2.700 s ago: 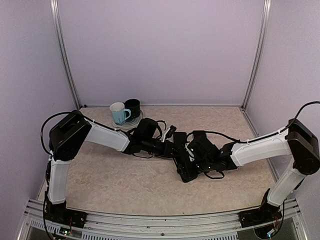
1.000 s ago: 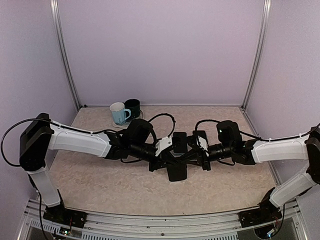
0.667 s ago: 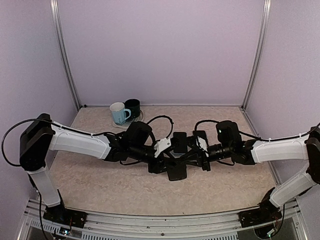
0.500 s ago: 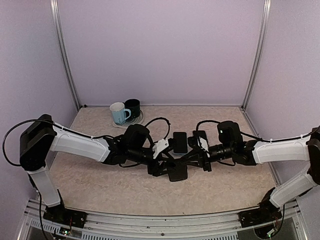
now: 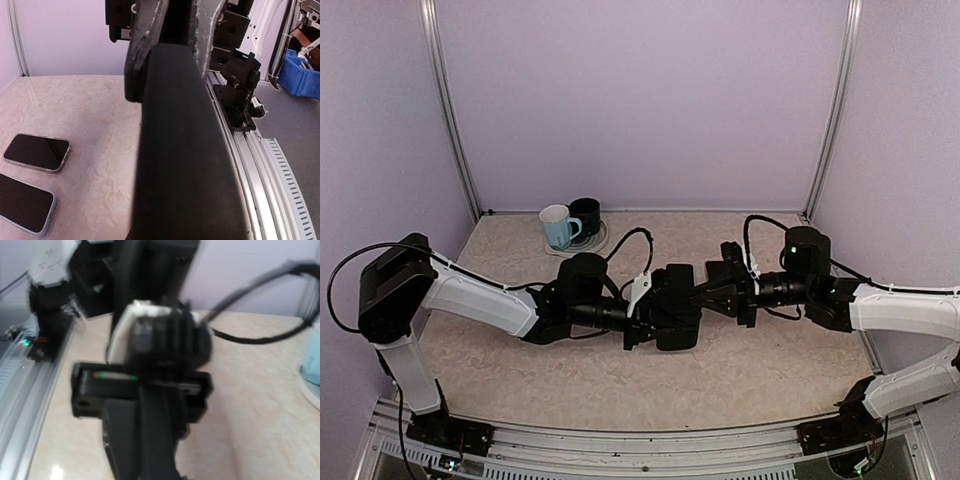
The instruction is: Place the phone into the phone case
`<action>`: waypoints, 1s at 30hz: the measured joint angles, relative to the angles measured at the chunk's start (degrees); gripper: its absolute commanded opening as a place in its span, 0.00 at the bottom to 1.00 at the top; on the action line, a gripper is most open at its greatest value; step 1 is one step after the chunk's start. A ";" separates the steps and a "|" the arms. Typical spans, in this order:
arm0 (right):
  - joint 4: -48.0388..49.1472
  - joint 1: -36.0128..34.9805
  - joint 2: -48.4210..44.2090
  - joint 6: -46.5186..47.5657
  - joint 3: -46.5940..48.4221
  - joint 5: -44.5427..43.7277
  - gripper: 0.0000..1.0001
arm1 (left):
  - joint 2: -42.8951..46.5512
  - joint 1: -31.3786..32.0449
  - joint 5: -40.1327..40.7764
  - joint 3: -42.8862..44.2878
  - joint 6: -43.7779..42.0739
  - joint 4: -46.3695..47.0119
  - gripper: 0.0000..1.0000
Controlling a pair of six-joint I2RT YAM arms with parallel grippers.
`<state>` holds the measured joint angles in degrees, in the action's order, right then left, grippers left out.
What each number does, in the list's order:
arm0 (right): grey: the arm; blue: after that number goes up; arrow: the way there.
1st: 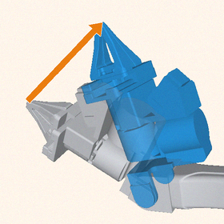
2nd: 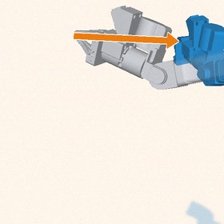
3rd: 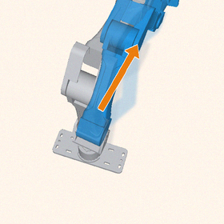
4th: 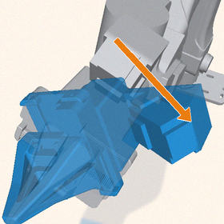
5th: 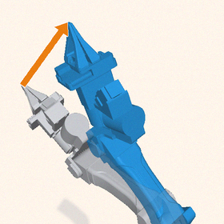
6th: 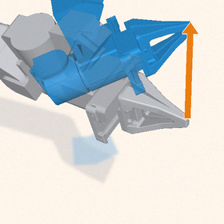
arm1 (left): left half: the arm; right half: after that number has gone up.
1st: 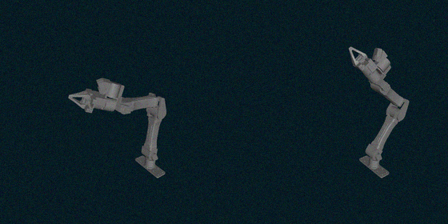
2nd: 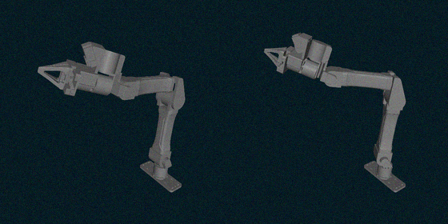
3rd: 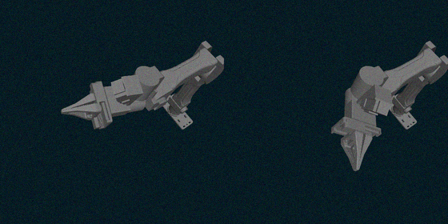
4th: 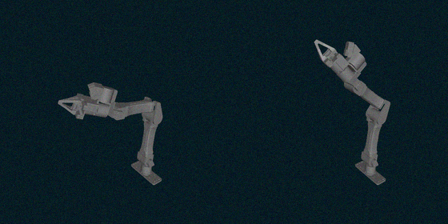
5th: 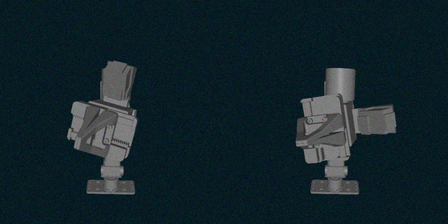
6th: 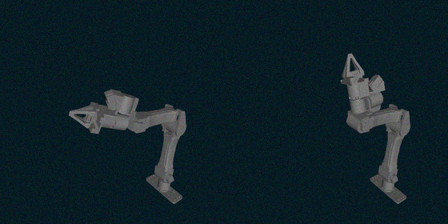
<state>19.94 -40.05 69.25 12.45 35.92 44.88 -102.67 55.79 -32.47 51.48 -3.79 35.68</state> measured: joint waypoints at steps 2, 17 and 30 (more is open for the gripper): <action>0.09 0.26 -0.63 -1.55 -0.02 0.31 0.03 | 0.09 0.28 -0.09 0.15 -0.72 0.44 0.00; 3.15 0.22 -1.38 -8.96 -2.58 2.05 0.27 | 5.99 0.09 -2.45 0.81 2.75 -3.21 0.00; 8.09 0.55 3.39 -15.28 -2.21 5.03 0.00 | 5.95 0.31 -1.51 1.55 3.45 -6.56 0.00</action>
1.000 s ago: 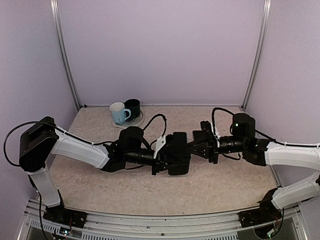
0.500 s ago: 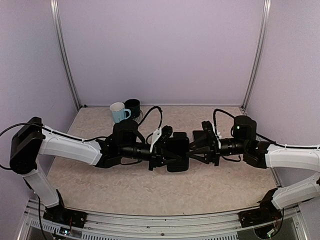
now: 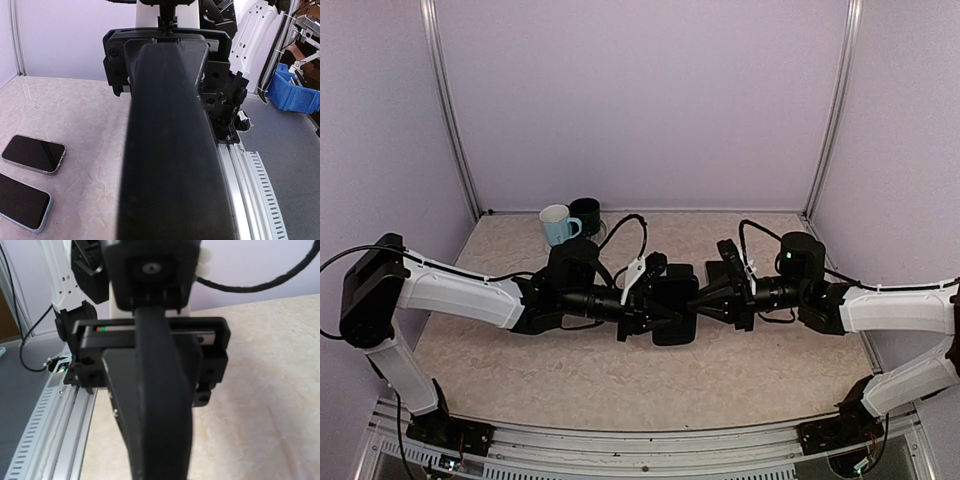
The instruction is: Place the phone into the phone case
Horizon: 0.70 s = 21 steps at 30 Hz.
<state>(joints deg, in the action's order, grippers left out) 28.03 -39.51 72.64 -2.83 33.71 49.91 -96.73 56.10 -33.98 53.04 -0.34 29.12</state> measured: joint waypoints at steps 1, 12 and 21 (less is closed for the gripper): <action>-0.15 0.00 0.02 0.07 0.09 0.00 0.00 | 0.00 -0.02 0.04 0.00 0.02 -0.04 0.00; -6.21 0.22 0.79 -2.38 3.06 -5.05 0.00 | 0.92 -0.02 7.41 1.90 0.55 -2.23 0.82; -14.53 2.62 17.42 -14.21 23.41 -14.49 0.00 | 8.63 -8.35 38.16 1.38 9.84 -13.44 0.88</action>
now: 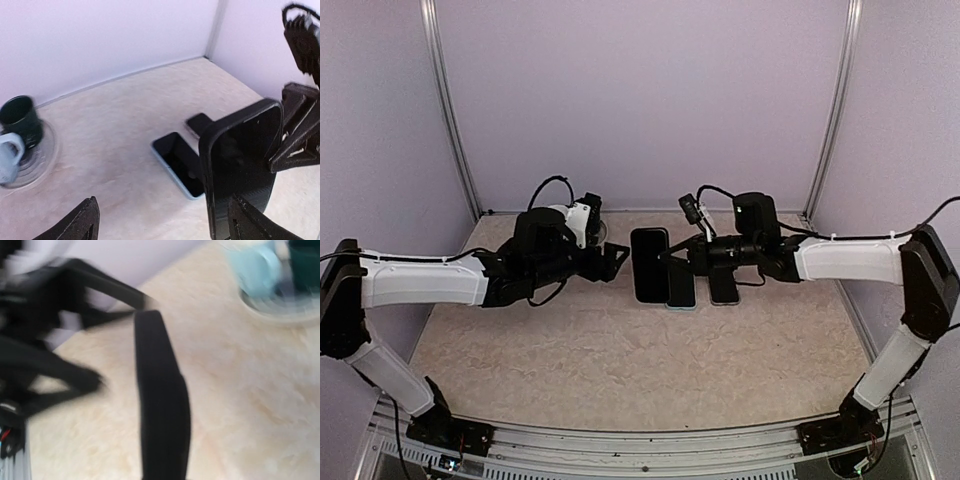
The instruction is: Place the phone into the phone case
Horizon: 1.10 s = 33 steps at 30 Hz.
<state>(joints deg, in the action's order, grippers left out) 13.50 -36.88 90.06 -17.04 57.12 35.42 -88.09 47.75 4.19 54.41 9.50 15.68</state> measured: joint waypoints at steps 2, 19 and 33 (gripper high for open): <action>-0.70 0.37 6.25 -3.39 4.52 -0.17 0.00 | 2.38 -1.49 5.53 -1.33 2.19 -1.62 0.89; -2.51 0.83 38.47 -23.63 27.06 6.93 0.00 | 7.06 -2.01 16.46 -4.24 6.97 -7.34 0.89; -3.74 2.19 41.46 -29.31 29.73 5.60 0.00 | 7.06 -2.01 17.31 -4.26 6.97 -7.74 0.89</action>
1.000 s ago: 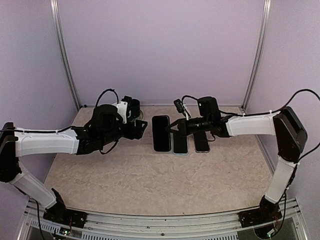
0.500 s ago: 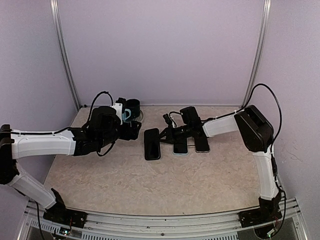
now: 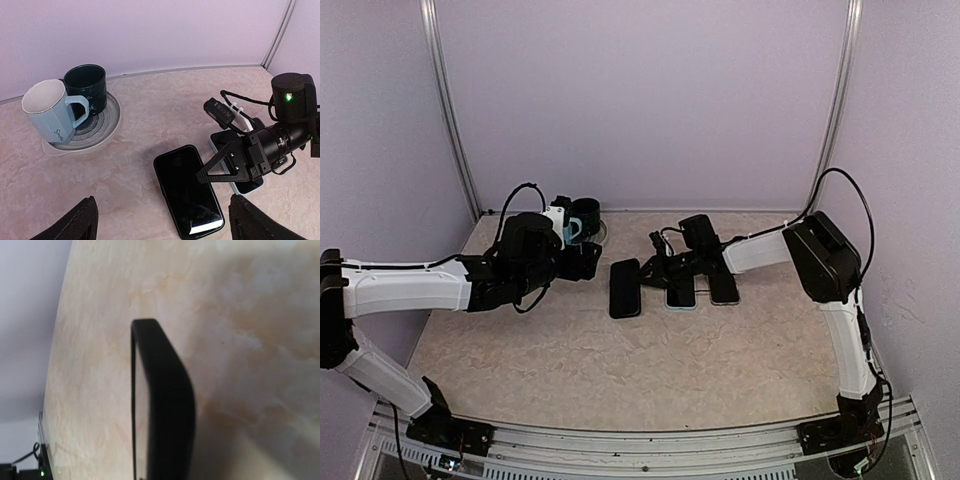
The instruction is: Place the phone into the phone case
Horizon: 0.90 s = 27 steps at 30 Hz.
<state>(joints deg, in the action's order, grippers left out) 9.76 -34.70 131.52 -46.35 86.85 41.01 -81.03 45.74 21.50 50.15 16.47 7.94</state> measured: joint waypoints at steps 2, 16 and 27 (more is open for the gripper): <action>0.28 0.09 0.00 -1.09 -0.09 -0.83 0.00 | 0.00 0.00 0.00 0.00 0.00 0.00 0.89; 2.23 0.83 1.68 -3.32 -0.13 -5.11 0.22 | 0.00 0.00 0.44 -0.31 0.00 -0.09 0.90; -1.03 1.90 -0.28 2.34 -0.17 -12.15 0.27 | 0.00 0.00 0.81 -0.31 -0.02 -0.39 0.90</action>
<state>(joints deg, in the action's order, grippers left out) 8.73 -32.80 131.24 -44.01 86.67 28.86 -81.03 45.74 22.31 49.84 16.45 7.55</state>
